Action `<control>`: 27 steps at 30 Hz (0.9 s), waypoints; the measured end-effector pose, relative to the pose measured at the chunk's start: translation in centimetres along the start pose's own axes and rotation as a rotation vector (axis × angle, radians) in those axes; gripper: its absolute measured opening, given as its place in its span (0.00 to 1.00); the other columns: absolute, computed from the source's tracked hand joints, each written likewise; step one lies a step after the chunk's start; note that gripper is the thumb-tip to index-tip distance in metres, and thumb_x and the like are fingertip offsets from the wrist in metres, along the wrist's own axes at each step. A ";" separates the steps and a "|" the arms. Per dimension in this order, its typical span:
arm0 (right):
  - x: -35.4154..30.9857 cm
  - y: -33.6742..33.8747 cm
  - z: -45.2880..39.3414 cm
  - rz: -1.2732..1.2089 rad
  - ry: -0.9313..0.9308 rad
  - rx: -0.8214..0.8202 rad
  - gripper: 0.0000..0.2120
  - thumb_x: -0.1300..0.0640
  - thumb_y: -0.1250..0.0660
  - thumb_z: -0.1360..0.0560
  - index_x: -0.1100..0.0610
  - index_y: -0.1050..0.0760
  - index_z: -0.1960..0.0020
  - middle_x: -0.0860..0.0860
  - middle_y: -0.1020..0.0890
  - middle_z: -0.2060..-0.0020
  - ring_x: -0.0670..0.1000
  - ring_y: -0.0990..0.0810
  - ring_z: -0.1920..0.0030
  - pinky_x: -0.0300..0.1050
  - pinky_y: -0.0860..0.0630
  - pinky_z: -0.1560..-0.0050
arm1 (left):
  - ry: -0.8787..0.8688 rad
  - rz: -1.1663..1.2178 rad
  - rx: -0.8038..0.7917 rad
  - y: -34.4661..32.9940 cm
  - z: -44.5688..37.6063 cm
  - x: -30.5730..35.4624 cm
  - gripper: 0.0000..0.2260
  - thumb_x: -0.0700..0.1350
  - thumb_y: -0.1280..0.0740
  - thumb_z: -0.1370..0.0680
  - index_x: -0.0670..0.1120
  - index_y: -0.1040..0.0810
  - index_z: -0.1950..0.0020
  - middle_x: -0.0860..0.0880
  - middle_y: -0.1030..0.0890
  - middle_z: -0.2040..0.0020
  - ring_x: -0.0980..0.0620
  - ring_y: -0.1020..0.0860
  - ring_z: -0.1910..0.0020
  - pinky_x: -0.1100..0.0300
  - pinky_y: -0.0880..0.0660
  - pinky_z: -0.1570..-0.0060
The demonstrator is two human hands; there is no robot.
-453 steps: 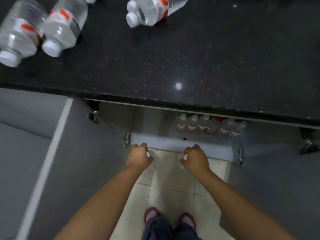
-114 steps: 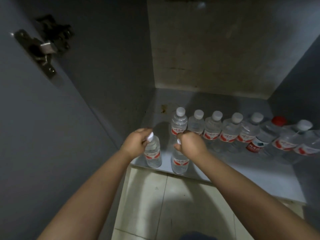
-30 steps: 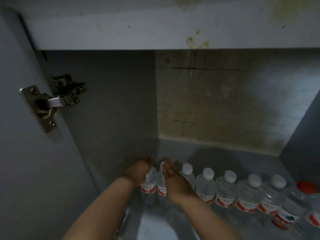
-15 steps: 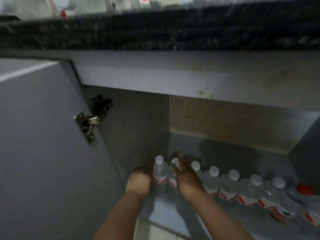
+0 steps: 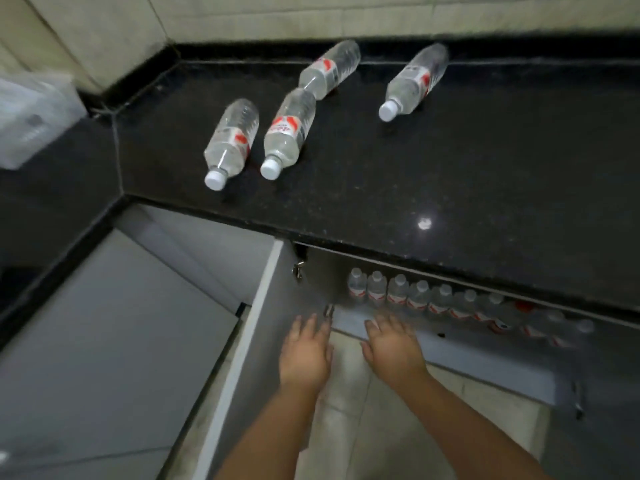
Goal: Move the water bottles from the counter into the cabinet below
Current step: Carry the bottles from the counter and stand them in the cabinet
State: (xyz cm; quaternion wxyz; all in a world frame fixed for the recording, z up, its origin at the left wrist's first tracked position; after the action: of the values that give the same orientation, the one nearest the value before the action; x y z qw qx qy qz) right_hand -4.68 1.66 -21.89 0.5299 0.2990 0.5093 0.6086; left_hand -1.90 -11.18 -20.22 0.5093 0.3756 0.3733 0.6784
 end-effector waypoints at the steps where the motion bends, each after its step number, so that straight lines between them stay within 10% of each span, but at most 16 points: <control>1: -1.3 2.2 1.4 -0.036 0.019 -0.040 0.23 0.50 0.24 0.37 0.60 0.18 0.46 0.62 0.18 0.45 0.61 0.18 0.44 0.54 0.20 0.47 | 0.008 -0.002 0.041 1.9 1.5 -0.3 0.22 0.48 0.48 0.18 0.51 0.45 0.24 0.50 0.47 0.21 0.48 0.51 0.22 0.55 0.46 0.24; 5: -5.1 8.8 3.9 -0.045 0.094 0.005 0.24 0.51 0.48 0.18 0.57 0.43 0.25 0.55 0.44 0.23 0.55 0.46 0.23 0.52 0.48 0.24 | 0.029 -0.009 0.193 9.6 5.9 -2.1 0.21 0.49 0.48 0.17 0.52 0.44 0.24 0.51 0.46 0.21 0.49 0.49 0.22 0.56 0.42 0.26; 17: -12.6 23.1 2.0 0.018 0.147 0.343 0.23 0.51 0.46 0.19 0.58 0.38 0.27 0.55 0.38 0.25 0.55 0.43 0.24 0.52 0.44 0.25 | 0.105 0.046 0.487 23.1 8.9 -10.0 0.22 0.48 0.44 0.18 0.50 0.41 0.25 0.49 0.43 0.22 0.46 0.47 0.23 0.52 0.38 0.28; 27: -14.1 23.0 -12.6 0.427 0.382 0.114 0.25 0.57 0.45 0.19 0.57 0.45 0.24 0.53 0.48 0.22 0.56 0.55 0.22 0.57 0.56 0.23 | 0.257 0.345 0.327 23.7 -4.7 -11.9 0.26 0.47 0.42 0.19 0.44 0.47 0.23 0.43 0.46 0.22 0.44 0.47 0.23 0.54 0.44 0.24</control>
State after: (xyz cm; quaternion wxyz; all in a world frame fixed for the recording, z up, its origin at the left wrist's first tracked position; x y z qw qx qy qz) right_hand -20.28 -13.67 -1.71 0.2668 0.3088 0.5588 0.7219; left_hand -13.48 -28.09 -2.76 0.2672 0.4217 0.4701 0.7278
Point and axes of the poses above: each hand's wrist, its own z-axis away from the middle knuckle, its own y-axis out of the back of the hand, x = y × z, the point moved 6 cm from there along -z, towards the middle knuckle
